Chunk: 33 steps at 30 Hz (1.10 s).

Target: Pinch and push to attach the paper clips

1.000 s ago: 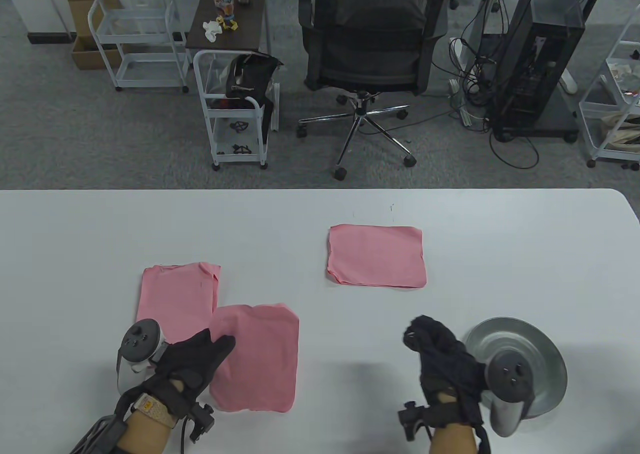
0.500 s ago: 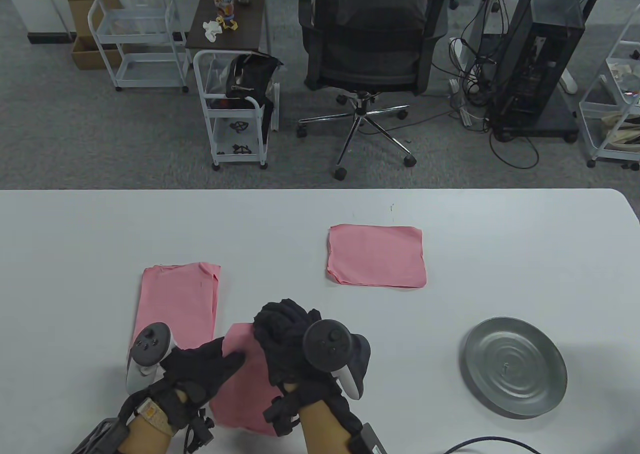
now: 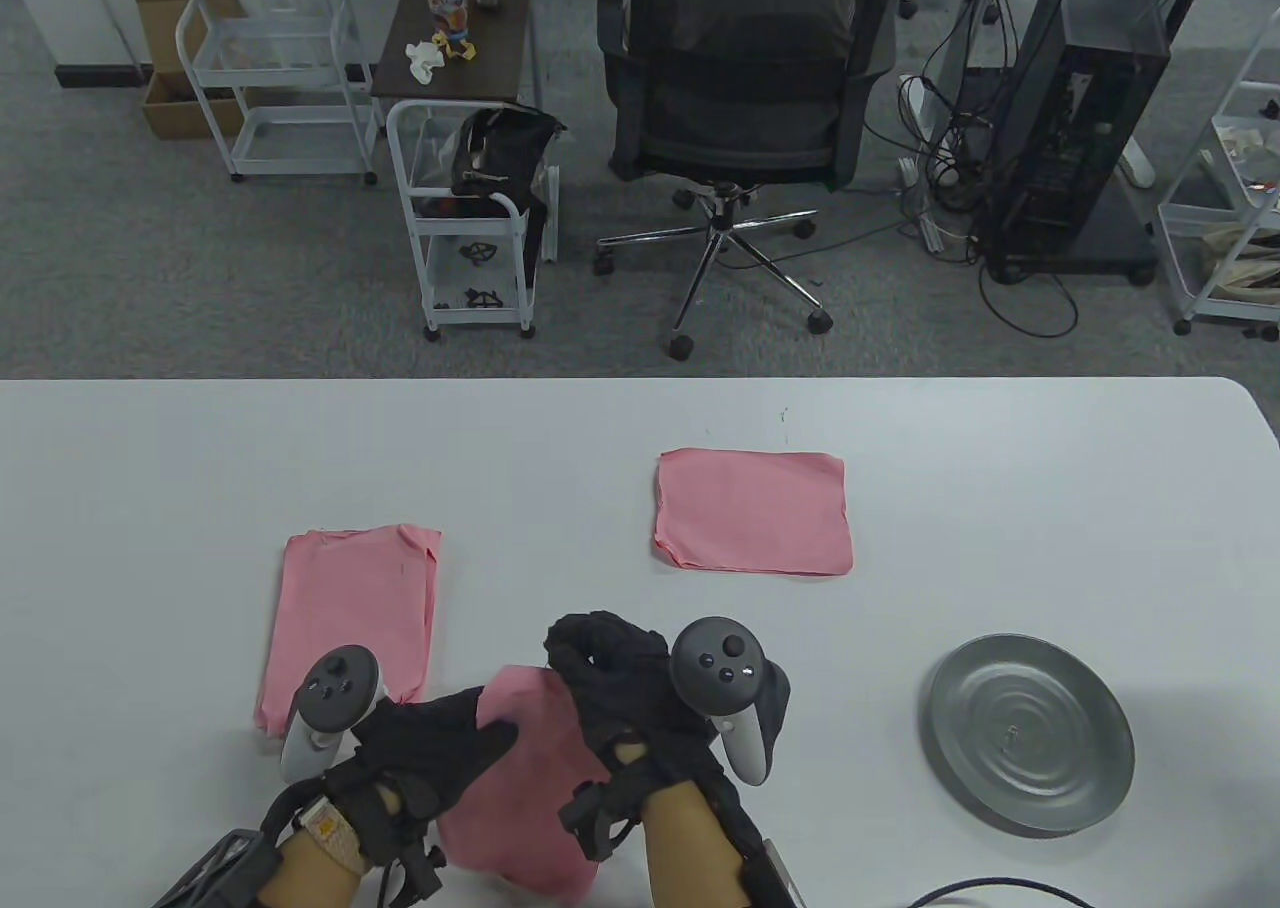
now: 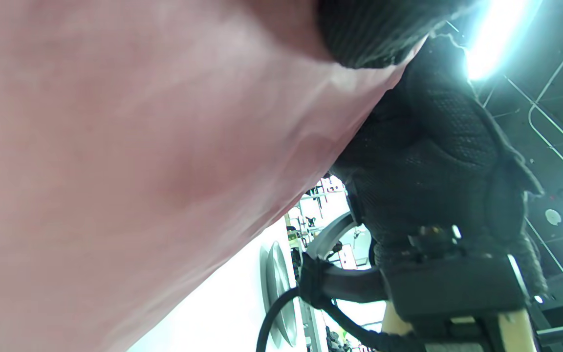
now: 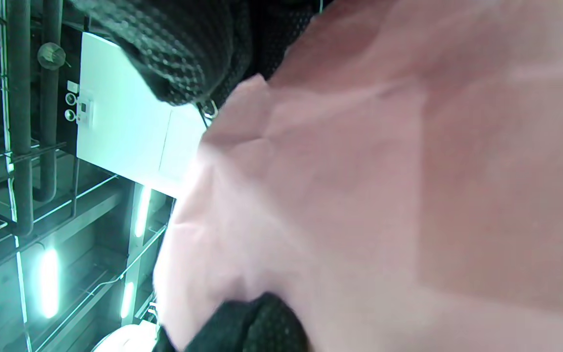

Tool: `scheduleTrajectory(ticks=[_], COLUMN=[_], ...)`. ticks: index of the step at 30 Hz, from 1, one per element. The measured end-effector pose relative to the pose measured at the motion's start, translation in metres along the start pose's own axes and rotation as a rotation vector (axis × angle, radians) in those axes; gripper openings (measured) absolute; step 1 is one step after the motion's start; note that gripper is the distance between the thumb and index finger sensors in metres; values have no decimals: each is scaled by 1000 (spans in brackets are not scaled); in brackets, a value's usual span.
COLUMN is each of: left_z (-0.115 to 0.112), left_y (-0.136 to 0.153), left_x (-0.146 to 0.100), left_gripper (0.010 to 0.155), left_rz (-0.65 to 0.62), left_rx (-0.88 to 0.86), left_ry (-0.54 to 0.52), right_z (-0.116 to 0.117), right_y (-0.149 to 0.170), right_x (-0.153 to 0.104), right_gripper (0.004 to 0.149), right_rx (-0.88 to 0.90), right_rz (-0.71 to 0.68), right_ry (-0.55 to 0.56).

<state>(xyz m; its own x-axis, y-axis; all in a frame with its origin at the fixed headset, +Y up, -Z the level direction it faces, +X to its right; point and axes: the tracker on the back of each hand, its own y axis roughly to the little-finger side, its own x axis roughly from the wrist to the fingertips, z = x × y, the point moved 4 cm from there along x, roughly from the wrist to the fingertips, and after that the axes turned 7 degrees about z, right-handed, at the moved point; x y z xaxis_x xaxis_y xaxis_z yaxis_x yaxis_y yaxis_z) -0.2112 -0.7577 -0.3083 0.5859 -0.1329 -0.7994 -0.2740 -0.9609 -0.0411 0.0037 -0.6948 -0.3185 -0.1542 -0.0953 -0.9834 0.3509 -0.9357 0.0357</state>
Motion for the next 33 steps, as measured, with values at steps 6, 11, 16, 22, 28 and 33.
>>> scheduleTrajectory(ticks=[6,11,16,22,28,33], left_z=[1,2,3,3,5,2], left_y=[1,2,4,4,7,3], left_x=[0,0,-1,-1,0,-1], left_gripper=[48,48,48,48,48,48], left_rz=[12,26,40,40,41,17], left_rx=[-6,-9,-12,-19,-47,-20], left_ry=[0,3,-4,-3,0,21], right_z=[0,-2,0,-2,-2,0], right_y=[1,-2,-3,-2,1,2], right_x=[0,-1,-2,-2,0,1], right_gripper=[39,38,38,38,38,38], right_rx=[-2,-17,-12,-1,15,-2], right_rz=[9,6,2,-14,-24,-9], right_ry=[-11,8,-5,-7,-34,-39])
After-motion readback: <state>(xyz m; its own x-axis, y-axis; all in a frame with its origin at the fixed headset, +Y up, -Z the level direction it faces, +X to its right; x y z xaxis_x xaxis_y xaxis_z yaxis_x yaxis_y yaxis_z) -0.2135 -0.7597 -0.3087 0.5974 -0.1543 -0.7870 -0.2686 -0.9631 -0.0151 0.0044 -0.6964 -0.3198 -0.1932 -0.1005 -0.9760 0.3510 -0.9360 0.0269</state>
